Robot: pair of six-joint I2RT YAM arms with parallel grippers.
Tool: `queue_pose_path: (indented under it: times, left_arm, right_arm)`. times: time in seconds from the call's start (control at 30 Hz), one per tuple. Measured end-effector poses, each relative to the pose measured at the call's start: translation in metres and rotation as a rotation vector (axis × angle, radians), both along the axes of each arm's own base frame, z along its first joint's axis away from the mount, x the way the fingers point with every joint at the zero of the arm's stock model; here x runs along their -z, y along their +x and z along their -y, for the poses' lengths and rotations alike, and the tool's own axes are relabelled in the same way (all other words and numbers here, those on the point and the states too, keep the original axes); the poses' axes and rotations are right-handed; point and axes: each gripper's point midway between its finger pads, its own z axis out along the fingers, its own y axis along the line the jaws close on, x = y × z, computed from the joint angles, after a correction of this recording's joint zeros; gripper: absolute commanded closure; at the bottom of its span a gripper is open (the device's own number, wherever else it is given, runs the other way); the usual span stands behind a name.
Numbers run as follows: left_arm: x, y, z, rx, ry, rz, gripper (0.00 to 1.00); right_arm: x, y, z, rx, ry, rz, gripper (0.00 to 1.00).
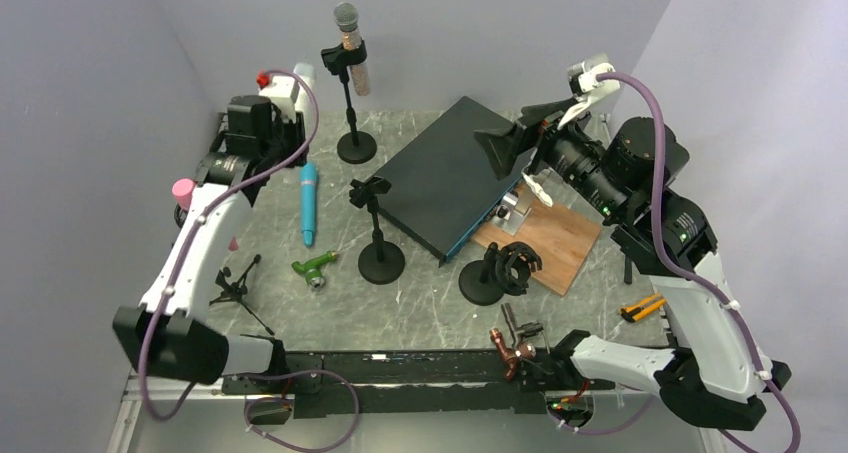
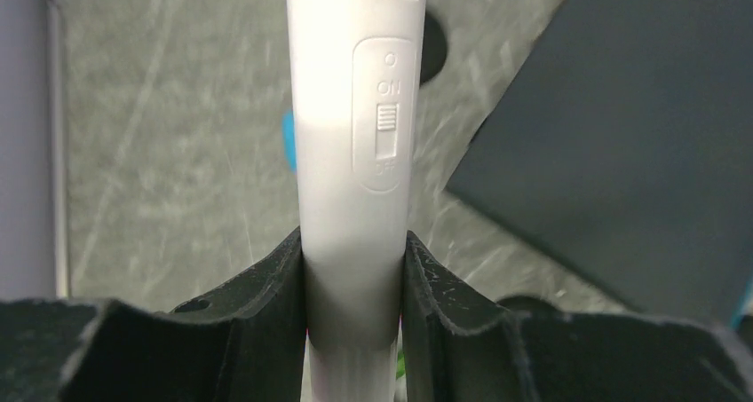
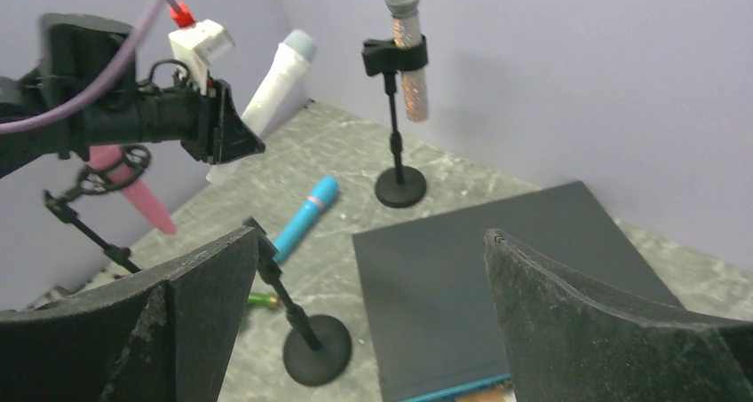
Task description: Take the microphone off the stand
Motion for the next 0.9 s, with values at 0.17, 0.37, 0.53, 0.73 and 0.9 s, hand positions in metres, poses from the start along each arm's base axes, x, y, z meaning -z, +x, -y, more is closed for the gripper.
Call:
queue_pose_path:
  times: [0.17,0.37,0.53,0.73,0.9]
  left_arm:
    - [0.109,0.018,-0.02,-0.015,0.017,-0.261,1.0]
    - [0.199,0.031,-0.006,0.021,-0.027,-0.469,1.0]
    - [0.242,0.035,0.0,0.01,-0.062,-0.552,0.98]
    - [0.266,0.037,0.006,-0.009,-0.115,-0.588,0.66]
    - [0.278,0.035,0.009,-0.018,-0.142,-0.606,0.43]
  right_arm:
    - [0.014,-0.004,0.013,0.034,-0.064,-0.007,0.0]
    - [0.022,-0.002,0.015,0.048,-0.089,-0.02,0.0]
    - [0.03,0.009,0.006,0.042,-0.121,-0.046,0.0]
    - [0.039,0.019,-0.004,0.036,-0.147,-0.075,0.0]
    - [0.042,0.025,-0.015,0.011,-0.149,-0.093,0.0]
